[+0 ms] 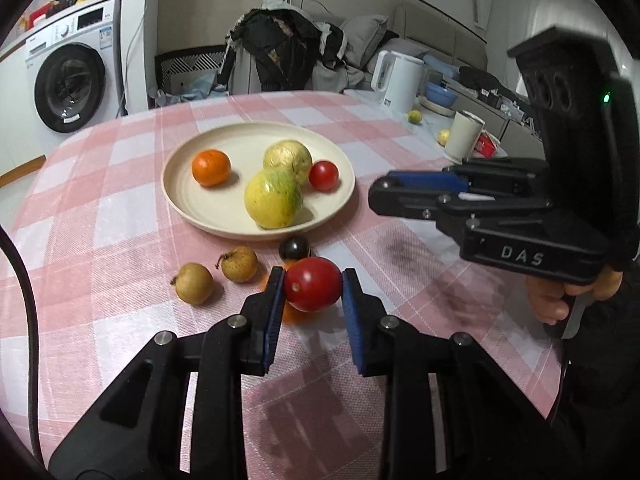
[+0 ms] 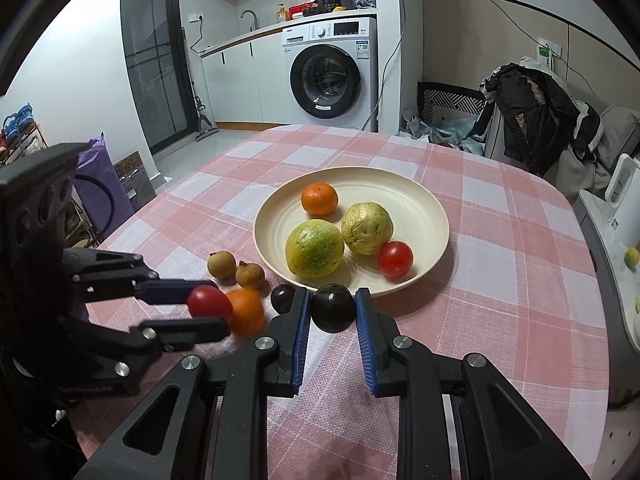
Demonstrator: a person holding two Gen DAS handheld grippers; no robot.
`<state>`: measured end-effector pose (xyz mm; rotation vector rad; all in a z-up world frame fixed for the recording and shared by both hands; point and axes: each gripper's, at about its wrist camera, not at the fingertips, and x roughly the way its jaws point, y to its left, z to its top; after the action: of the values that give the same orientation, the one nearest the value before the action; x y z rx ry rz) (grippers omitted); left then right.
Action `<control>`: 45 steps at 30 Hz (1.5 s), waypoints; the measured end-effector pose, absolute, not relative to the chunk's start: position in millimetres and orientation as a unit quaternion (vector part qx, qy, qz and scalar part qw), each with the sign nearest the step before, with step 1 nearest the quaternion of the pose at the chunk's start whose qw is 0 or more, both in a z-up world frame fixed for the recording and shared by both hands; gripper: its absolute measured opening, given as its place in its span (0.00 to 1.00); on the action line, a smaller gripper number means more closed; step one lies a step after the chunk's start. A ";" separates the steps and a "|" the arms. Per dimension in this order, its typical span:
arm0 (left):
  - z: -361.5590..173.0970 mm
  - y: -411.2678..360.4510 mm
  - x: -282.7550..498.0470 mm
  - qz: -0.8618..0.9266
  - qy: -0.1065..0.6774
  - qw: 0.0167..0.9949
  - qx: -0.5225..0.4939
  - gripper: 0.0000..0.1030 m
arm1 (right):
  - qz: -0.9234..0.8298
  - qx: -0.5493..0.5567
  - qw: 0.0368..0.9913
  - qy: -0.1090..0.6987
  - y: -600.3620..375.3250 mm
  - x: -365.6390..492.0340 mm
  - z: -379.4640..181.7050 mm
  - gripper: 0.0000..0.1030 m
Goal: Organize fruits
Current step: 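Grasp a red tomato with the left tool while the right tool holds the plum, then carry the plum and tomato over the plate and open both tools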
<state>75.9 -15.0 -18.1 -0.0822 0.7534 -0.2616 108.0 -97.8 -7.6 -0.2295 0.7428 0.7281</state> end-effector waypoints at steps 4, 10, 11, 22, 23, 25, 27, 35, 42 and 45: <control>-10.8 -9.1 73.0 -0.117 0.358 0.926 -0.039 0.24 | 0.346 -0.109 0.862 0.354 -98.5 108.2 -7.8 0.23; -3.2 -0.5 69.8 -0.097 0.344 0.933 -0.041 0.24 | 0.343 -0.108 0.864 0.352 -99.8 108.3 -7.5 0.23; -1.5 0.9 69.3 -0.093 0.340 0.935 -0.039 0.24 | 0.342 -0.108 0.865 0.352 -99.9 108.4 -7.4 0.23; 17.8 16.6 74.2 -0.061 0.284 0.956 -0.036 0.24 | 0.340 -0.090 0.878 0.325 -105.7 107.3 -0.2 0.23; 19.1 18.3 76.3 -0.059 0.281 0.957 -0.040 0.24 | 0.339 -0.090 0.879 0.323 -106.2 107.8 0.4 0.23; 21.0 22.4 79.8 -0.055 0.273 0.959 -0.047 0.24 | 0.334 -0.088 0.883 0.318 -106.9 109.3 1.6 0.23; 21.7 24.7 85.4 -0.050 0.269 0.961 -0.047 0.24 | 0.329 -0.081 0.886 0.316 -108.0 112.9 2.2 0.23; 17.5 27.8 108.8 -0.035 0.251 0.966 -0.052 0.24 | 0.305 -0.064 0.899 0.306 -108.7 131.5 6.5 0.23; 7.6 26.8 131.2 -0.025 0.246 0.967 -0.053 0.24 | 0.288 -0.043 0.905 0.310 -107.0 160.0 6.1 0.23; 3.4 26.9 140.6 -0.021 0.249 0.967 -0.051 0.24 | 0.285 -0.027 0.904 0.317 -105.0 174.0 1.7 0.23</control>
<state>140.6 26.9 3.4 -0.1030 0.5033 -0.0426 174.0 -105.0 1.7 -0.0565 0.6558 0.5899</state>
